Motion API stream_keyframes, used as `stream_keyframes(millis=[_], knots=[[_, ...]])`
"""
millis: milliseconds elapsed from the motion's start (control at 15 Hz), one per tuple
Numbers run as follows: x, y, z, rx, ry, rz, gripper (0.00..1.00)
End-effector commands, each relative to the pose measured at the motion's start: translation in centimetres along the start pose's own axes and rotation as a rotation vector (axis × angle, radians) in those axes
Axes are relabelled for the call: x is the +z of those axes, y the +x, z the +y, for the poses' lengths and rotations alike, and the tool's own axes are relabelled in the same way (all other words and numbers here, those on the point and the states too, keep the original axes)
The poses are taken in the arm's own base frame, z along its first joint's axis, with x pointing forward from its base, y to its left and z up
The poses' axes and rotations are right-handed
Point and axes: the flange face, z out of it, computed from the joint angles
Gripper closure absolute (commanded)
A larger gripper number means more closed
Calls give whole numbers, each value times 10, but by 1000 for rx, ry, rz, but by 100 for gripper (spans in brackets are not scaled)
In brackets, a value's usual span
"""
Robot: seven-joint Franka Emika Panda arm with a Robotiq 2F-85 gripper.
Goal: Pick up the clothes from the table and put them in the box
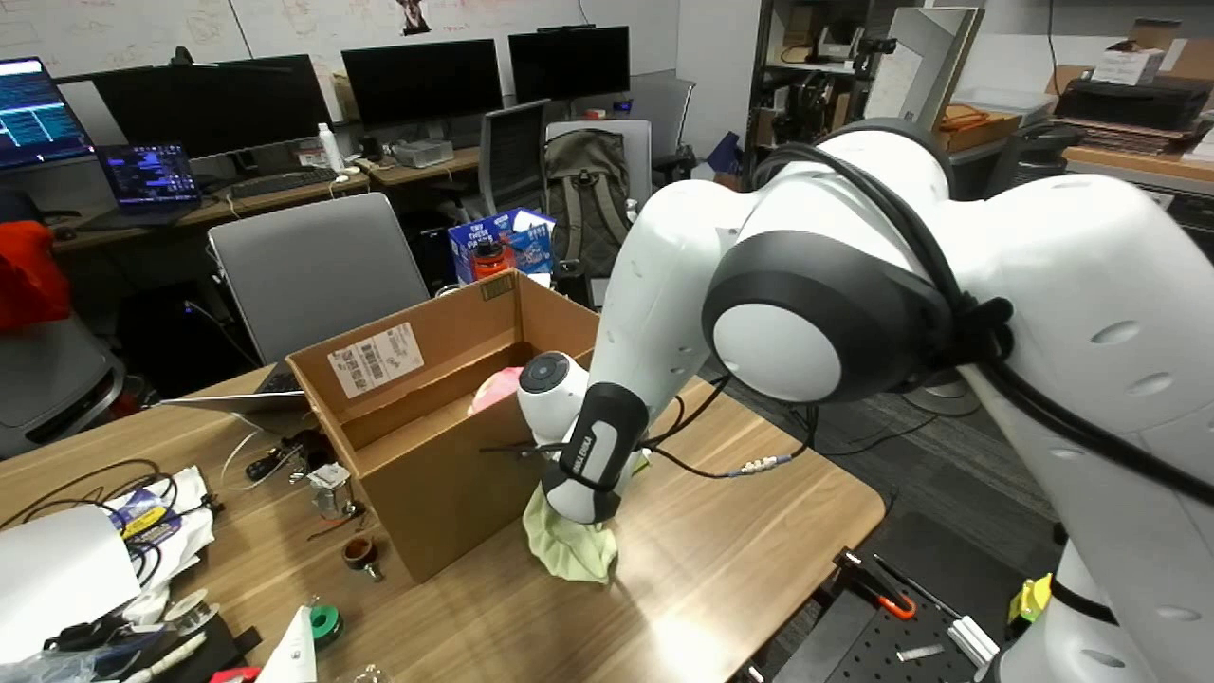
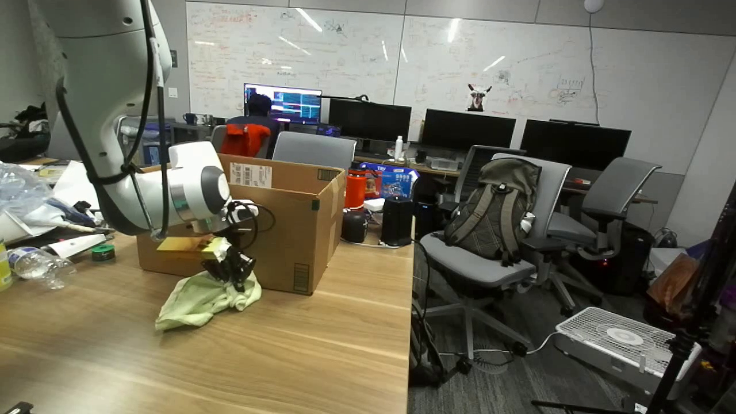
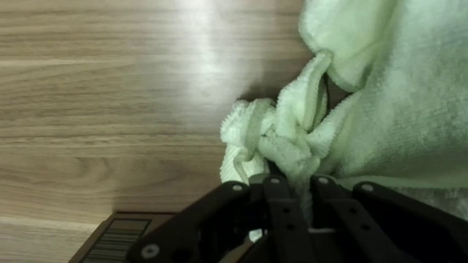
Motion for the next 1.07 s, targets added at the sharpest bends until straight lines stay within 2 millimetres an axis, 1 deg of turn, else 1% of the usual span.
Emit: stream_keyframes(millis=[0, 133, 467, 667, 1000], knots=[[-25, 6, 14, 46, -20, 35, 91], [-44, 8, 26, 70, -26, 57, 91], [-106, 21, 57, 120, -26, 140, 91], [-148, 28, 75, 129, -27, 204, 91], [-222, 40, 96, 138, -45, 328, 91]])
